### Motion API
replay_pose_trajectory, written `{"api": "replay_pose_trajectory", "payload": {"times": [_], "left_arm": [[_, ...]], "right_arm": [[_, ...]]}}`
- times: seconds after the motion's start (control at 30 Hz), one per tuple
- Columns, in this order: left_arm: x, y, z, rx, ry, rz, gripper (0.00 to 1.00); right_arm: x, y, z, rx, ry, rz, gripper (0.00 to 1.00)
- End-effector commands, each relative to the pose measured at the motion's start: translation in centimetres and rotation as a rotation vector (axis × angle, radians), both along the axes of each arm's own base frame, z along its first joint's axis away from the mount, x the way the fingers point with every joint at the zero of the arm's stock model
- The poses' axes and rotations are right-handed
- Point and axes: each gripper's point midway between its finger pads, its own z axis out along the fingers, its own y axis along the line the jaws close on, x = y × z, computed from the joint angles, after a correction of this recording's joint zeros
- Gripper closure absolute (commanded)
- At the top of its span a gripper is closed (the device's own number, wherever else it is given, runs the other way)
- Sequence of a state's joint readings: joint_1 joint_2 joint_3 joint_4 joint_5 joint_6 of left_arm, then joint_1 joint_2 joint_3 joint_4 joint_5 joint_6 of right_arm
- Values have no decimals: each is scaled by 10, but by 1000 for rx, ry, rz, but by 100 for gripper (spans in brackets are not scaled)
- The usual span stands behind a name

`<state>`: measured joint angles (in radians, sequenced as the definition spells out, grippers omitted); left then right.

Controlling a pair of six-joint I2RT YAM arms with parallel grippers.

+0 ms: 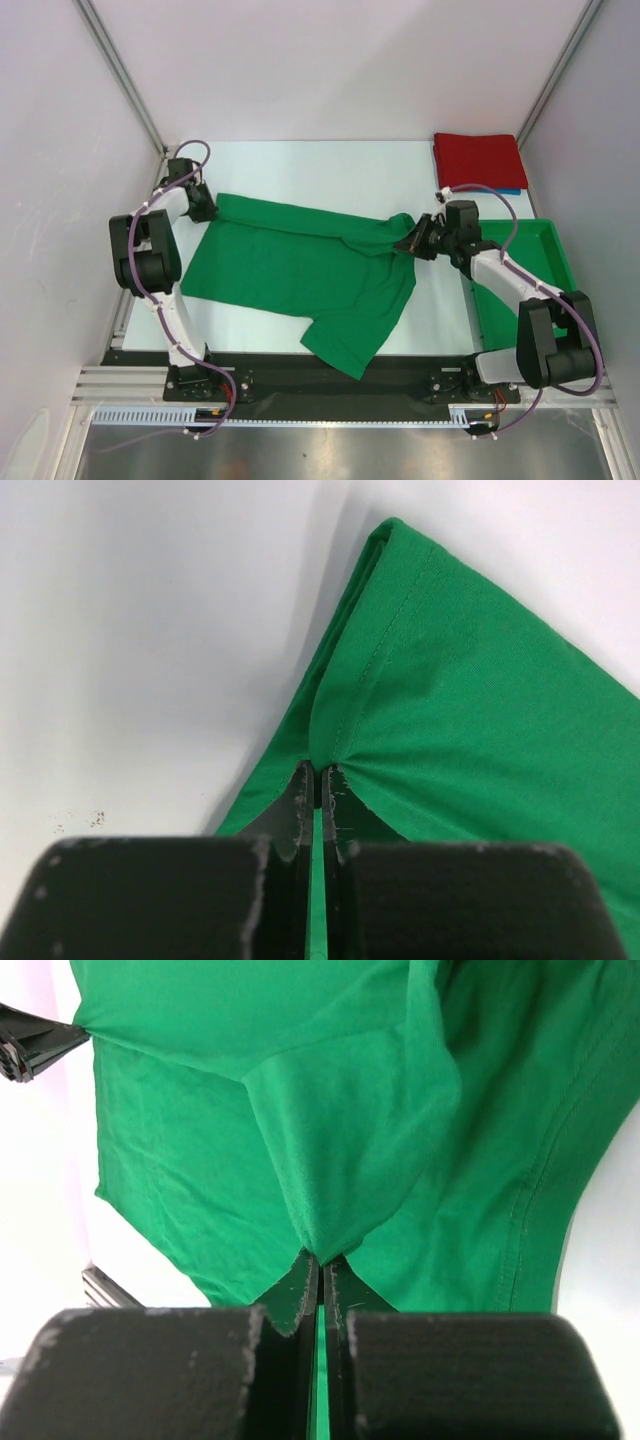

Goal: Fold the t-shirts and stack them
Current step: Fold the tshirt

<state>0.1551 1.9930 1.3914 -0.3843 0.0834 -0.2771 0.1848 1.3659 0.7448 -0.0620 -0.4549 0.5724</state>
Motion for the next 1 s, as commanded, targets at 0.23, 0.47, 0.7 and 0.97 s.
{"api": "replay_pose_trajectory", "payload": {"times": [0.23,0.47,0.7,0.97], "left_arm": [[16,6,17,9,-50,-12,100],[15,6,13,16,-38,-13,100],[16,8,15,20,-43,-11,100],[15,9,14,24,-37,-8,100]], "right_arm": [[-6,4,9,141,-67,-207,100],[-12,2,2,222,-53,-328,100],[-22,6,-2,273,-50,-379,100],[-32,16,-5,330,-43,-396,100]]}}
